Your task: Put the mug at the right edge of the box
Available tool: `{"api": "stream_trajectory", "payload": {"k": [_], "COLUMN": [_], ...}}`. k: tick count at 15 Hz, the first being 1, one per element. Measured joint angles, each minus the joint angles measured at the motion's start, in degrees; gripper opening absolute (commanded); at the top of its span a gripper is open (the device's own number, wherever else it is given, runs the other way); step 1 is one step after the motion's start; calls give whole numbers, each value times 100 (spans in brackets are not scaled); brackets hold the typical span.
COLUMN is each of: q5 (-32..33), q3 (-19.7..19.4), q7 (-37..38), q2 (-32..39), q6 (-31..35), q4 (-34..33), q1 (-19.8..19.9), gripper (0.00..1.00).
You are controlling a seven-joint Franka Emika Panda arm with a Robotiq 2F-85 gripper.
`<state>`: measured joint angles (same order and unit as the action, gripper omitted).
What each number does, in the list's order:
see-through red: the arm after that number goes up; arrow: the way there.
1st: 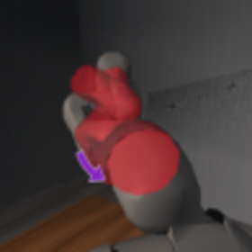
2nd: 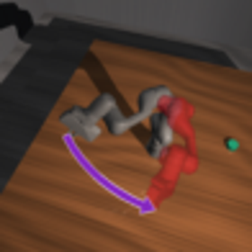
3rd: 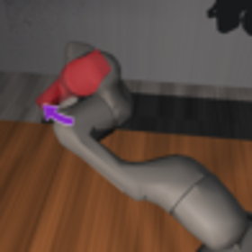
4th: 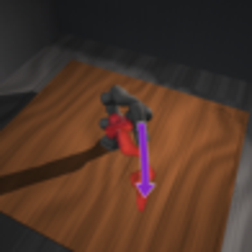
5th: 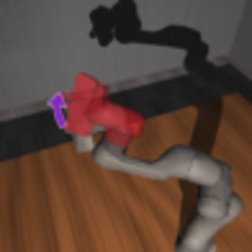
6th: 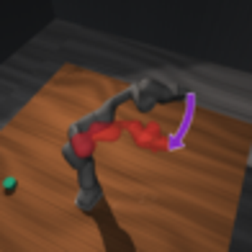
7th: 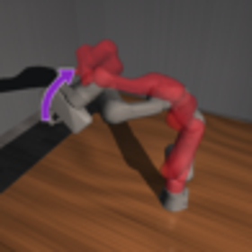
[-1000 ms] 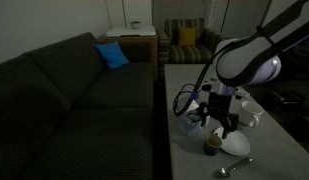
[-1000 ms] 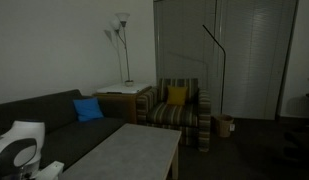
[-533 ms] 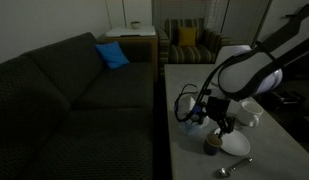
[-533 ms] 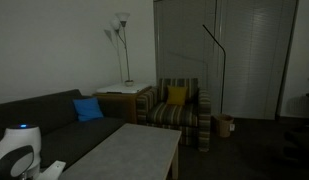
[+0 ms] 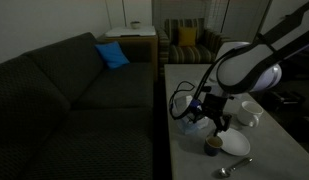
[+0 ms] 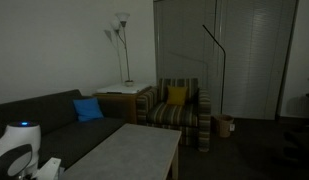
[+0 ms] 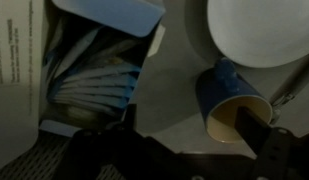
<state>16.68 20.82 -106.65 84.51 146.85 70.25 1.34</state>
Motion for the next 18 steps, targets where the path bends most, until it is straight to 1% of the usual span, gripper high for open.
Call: {"api": "stream_trajectory", "payload": {"k": [2, 4, 8, 11, 13, 18], "q5": [2, 99, 677, 967, 983, 479], "q3": [66, 6, -386, -536, -539, -794], "q7": [-220, -322, -370, -412, -443, -451], "q2": [-16, -40, -133, -147, -148, -127], "q6": [-100, -320, -803, -823, -823, -829], "q4": [12, 13, 21, 25, 25, -8], "q1": [59, 48, -104, -170, -171, -389], "gripper": [100, 100, 100, 100, 100, 100]}}
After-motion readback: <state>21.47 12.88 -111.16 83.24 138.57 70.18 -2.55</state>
